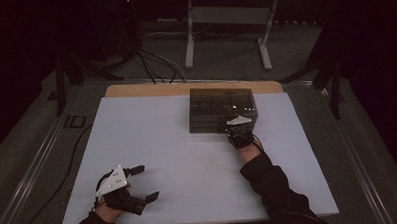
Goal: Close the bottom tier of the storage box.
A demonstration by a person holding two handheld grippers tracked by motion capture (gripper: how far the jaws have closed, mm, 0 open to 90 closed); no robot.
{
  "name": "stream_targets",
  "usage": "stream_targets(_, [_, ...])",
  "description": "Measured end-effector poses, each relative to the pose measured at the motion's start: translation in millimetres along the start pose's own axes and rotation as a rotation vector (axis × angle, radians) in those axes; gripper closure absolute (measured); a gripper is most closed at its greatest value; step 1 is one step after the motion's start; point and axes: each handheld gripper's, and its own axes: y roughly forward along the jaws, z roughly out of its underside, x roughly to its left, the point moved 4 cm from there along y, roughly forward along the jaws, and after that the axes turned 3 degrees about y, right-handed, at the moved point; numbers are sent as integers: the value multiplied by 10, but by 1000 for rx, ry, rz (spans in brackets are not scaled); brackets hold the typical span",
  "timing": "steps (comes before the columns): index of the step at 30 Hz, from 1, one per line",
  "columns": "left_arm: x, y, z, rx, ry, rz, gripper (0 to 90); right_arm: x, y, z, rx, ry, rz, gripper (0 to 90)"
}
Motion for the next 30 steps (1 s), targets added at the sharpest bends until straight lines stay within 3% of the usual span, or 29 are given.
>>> stream_targets(23, [-2,2,-1,0,1,1,8,-62,-32,32,12,19,15,898])
stream_targets(30, [-1,4,-4,-1,1,1,8,-76,-84,61,8,26,-2,898])
